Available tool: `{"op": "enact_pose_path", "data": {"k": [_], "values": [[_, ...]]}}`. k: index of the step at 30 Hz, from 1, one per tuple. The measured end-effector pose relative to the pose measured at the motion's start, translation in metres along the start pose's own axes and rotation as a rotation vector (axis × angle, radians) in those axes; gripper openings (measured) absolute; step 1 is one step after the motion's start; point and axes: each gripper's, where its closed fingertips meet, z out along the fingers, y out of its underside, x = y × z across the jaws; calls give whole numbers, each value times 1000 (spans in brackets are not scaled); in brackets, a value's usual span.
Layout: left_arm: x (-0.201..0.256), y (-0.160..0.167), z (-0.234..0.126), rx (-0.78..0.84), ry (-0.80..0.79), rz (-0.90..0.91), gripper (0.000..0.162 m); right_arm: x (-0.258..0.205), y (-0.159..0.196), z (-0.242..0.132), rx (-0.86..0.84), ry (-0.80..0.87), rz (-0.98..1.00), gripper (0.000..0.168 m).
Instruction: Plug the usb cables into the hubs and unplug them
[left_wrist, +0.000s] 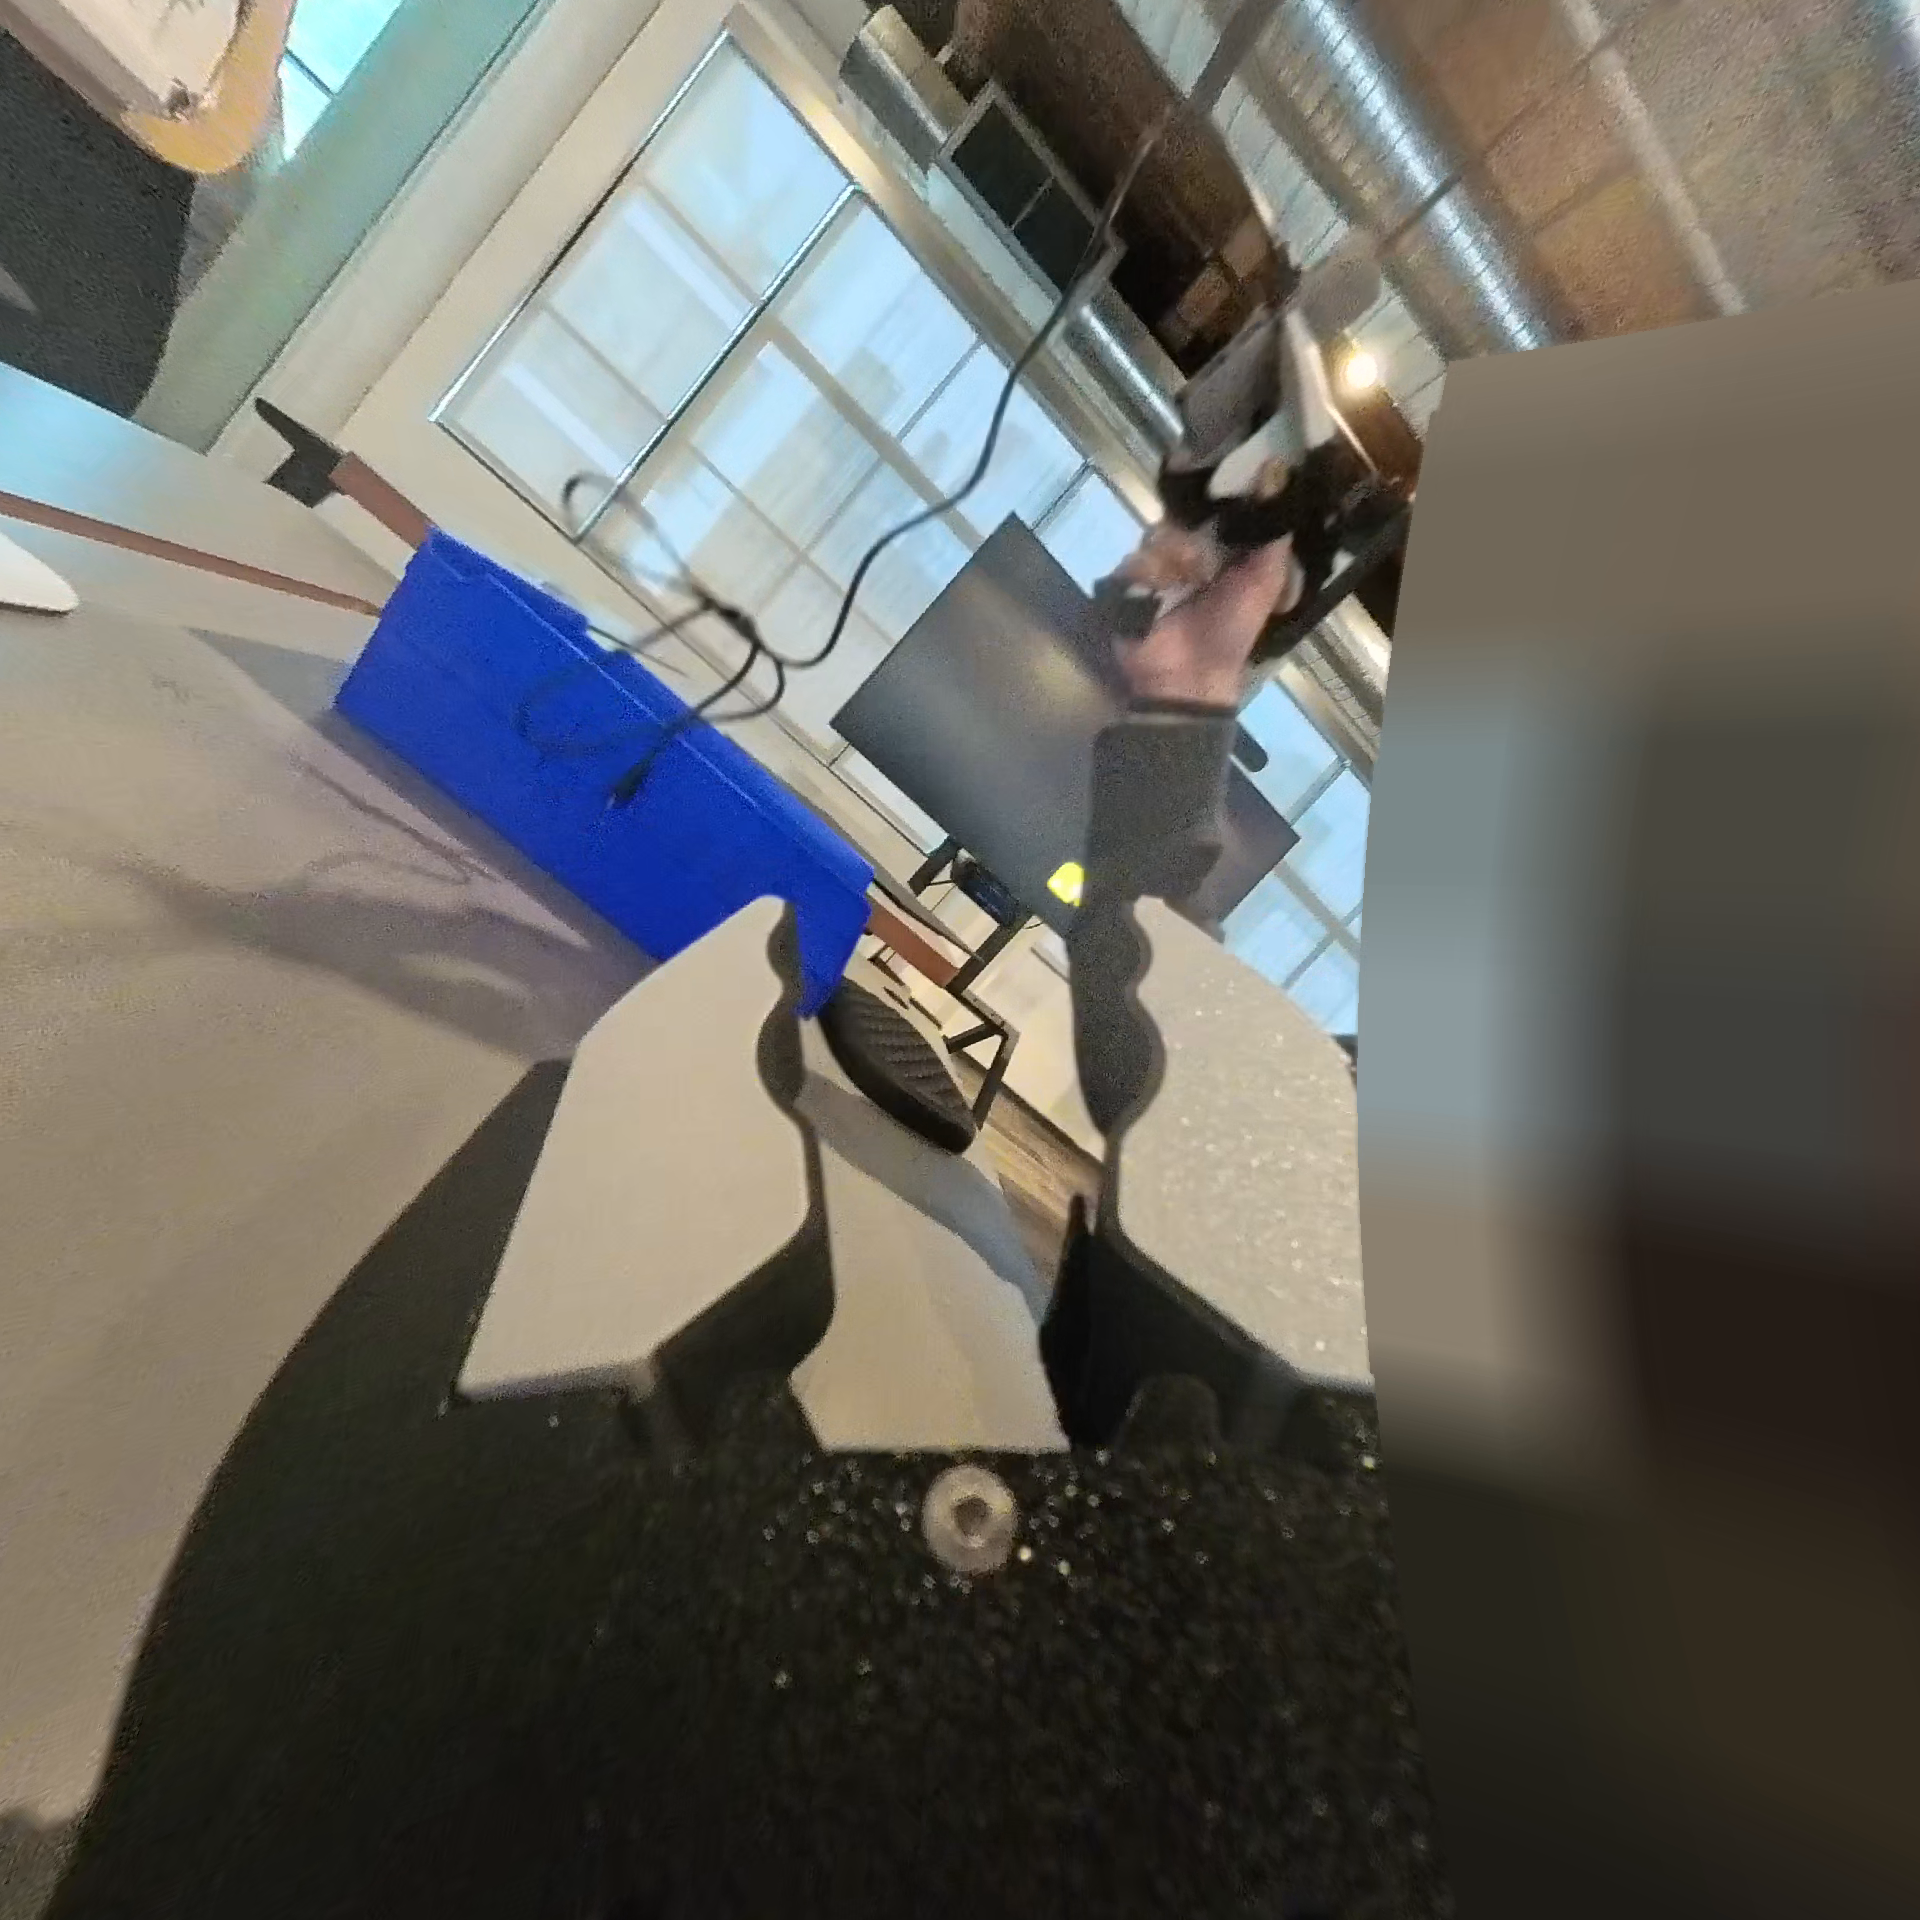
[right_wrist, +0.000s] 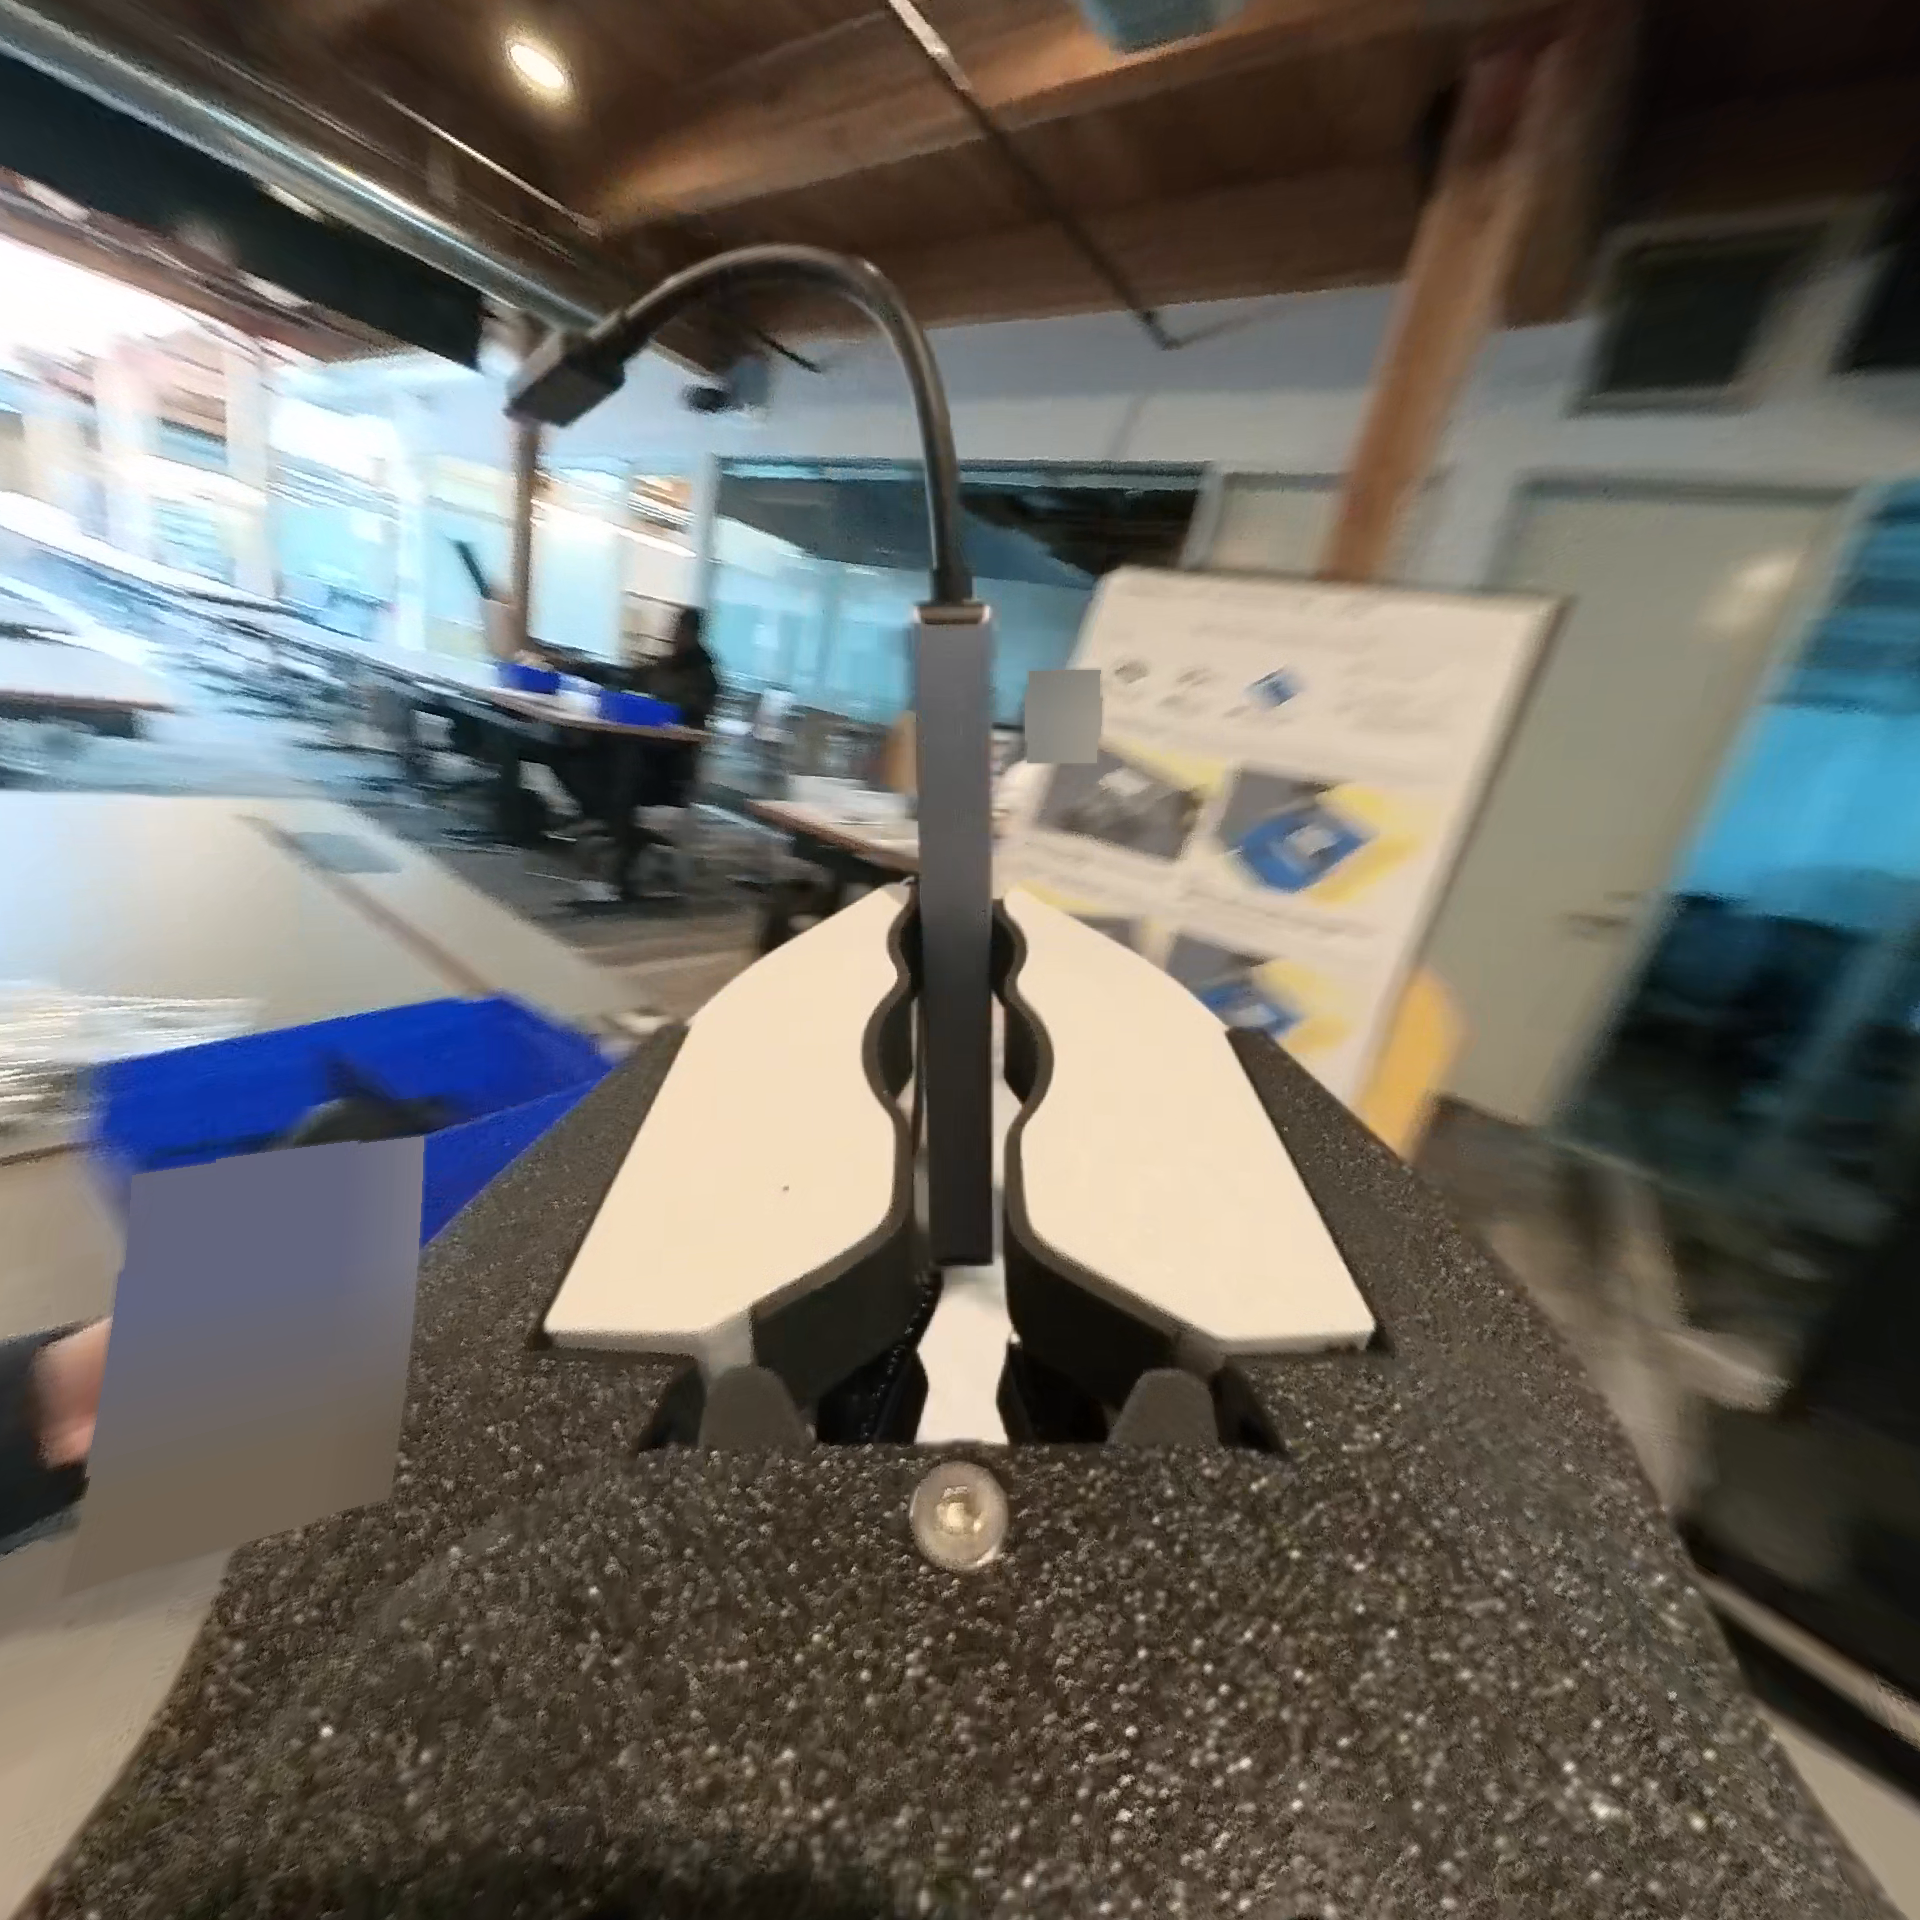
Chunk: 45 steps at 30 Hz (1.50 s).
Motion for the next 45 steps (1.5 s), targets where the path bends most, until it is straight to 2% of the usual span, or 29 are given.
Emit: {"op": "enact_pose_path", "data": {"k": [2, 6, 9, 12, 15, 20, 22, 26, 29, 34, 39, 41, 45], "values": [[-4, 4, 2, -11, -14, 0, 56, 24, -27, -2, -14, 77, -72, 12], [-10, 12, 5, -45, -43, 10, 55, 67, -54, -15, -78, 242, -221, 12], [-14, 17, 7, -65, -61, 24, 54, 96, -54, -33, -142, 363, -299, 12], [-17, 20, 8, -77, -69, 26, 53, 112, -34, -51, -185, 428, -282, 12], [-20, 24, 9, -86, -76, 19, 52, 123, 0, -73, -235, 503, -278, 12], [-24, 27, 10, -94, -89, 13, 50, 125, 84, -108, -388, 581, -178, 12], [-25, 27, 10, -93, -90, 10, 50, 118, 129, -120, -531, 580, -103, 12], [-25, 29, 11, -97, -90, 13, 49, 100, 223, -151, -991, 594, -26, 12], [-25, 32, 12, -112, -93, 17, 49, 81, 272, -168, -1312, 530, -20, 12], [-25, 37, 14, -138, -95, 25, 49, 64, 317, -182, -1653, 406, -45, 12], [-25, 40, 15, -149, -90, 11, 49, 55, 326, -177, -1771, 273, -70, 12], [-25, 40, 15, -151, -88, 8, 49, 49, 331, -172, -1781, 160, -98, 12], [-24, 40, 16, -152, -87, 16, 48, 43, 345, -180, -1835, -18, -289, 13]]}}
